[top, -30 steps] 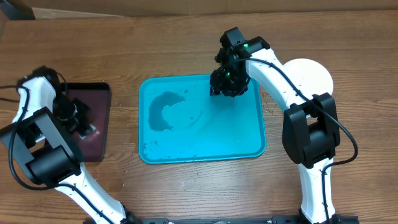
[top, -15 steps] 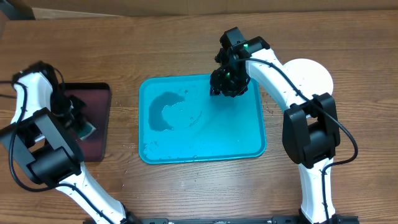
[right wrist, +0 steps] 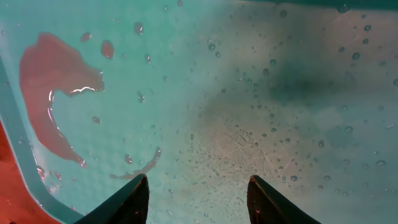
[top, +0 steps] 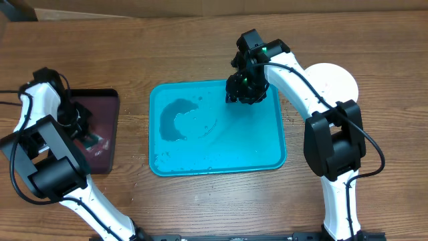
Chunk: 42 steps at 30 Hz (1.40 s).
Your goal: Clean dirty plates on tray and stack at the side
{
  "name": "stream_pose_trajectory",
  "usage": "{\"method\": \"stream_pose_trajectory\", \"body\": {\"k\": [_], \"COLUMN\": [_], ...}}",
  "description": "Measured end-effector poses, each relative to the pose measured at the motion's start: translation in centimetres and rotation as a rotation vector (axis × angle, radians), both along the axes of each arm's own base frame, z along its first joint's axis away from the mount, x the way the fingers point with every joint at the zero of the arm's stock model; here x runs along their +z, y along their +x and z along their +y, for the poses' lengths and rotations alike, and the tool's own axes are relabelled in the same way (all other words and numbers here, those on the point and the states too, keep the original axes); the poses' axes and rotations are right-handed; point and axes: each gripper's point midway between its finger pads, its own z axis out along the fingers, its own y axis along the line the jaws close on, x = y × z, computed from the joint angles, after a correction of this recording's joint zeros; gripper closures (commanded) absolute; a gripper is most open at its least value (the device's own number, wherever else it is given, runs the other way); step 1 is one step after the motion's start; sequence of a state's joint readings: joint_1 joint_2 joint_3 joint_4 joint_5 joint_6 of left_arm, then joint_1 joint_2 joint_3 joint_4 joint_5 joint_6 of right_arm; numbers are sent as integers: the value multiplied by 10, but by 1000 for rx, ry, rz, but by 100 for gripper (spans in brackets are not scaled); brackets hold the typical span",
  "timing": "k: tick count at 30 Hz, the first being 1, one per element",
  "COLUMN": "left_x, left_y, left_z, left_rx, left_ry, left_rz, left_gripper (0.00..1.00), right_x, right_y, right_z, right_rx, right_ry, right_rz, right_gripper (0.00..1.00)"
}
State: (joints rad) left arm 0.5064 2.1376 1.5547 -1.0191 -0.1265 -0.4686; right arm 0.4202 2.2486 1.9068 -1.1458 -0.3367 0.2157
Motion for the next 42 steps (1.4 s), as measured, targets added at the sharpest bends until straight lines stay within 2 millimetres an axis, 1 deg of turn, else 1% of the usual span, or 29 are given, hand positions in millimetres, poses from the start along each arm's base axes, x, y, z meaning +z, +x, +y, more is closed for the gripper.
{"method": "stream_pose_trajectory", "body": {"k": [1, 4, 6, 8, 10, 11, 13, 16, 17, 19, 21, 24, 26, 28, 31, 34, 38, 39, 42], "left_x": [0, 2, 7, 19, 35, 47, 77, 116, 130, 156, 180, 217, 237, 252, 264, 269, 274, 276, 282], "left_y": [0, -4, -13, -18, -13, -7, 11, 28, 30, 32, 28, 17, 8, -1, -10, -10, -10, -12, -24], "left_z": [0, -1, -8, -16, -18, -18, -16, -12, -12, -15, -21, -34, -48, -66, -95, -120, -158, -170, -196], "left_rx": [0, -1, -1, 1, -2, -12, -32, -58, -61, -73, -89, -115, -139, -172, -238, -307, -425, -463, -538], "left_ry": [3, -1, -33, -80, -110, -121, -124, -106, -97, -76, -59, -37, -29, -30, -44, -57, -58, -50, -38], "left_rz": [-1, 12, 52, 84, 79, 58, -7, -95, -126, -183, -232, -297, -324, -332, -331, -328, -323, -323, -338], "left_gripper": [96, 95, 94, 93, 88, 78, 65, 40, 14, 2, 1, 1, 1, 0, 0, 0, 0, 0, 0], "right_x": [0, 0, 0, 0, 0, 1, 6, 23, 32, 51, 71, 98, 116, 130, 144, 155, 164, 166, 171], "right_y": [0, -2, -2, -2, -2, -3, -3, -3, -4, -7, -12, -22, -32, -44, -64, -82, -102, -109, -120], "right_z": [0, -1, -1, -1, -1, -1, -2, -2, -3, -6, -11, -22, -31, -41, -60, -78, -95, -100, -107], "right_rx": [0, 1, -1, -12, -25, -27, -31, -37, -38, -42, -46, -55, -69, -81, -96, -112, -130, -134, -141], "right_ry": [0, -3, -3, -4, -6, -5, -2, 8, 11, 14, 9, -8, -28, -56, -120, -180, -219, -225, -224], "right_rz": [0, 6, 8, 13, 19, 21, 13, -12, -25, -52, -81, -115, -131, -134, -121, -109, -132, -143, -182], "right_gripper": [48, 47, 42, 35, 31, 30, 28, 27, 27, 26, 25, 26, 26, 25, 25, 26, 25, 25, 25]}}
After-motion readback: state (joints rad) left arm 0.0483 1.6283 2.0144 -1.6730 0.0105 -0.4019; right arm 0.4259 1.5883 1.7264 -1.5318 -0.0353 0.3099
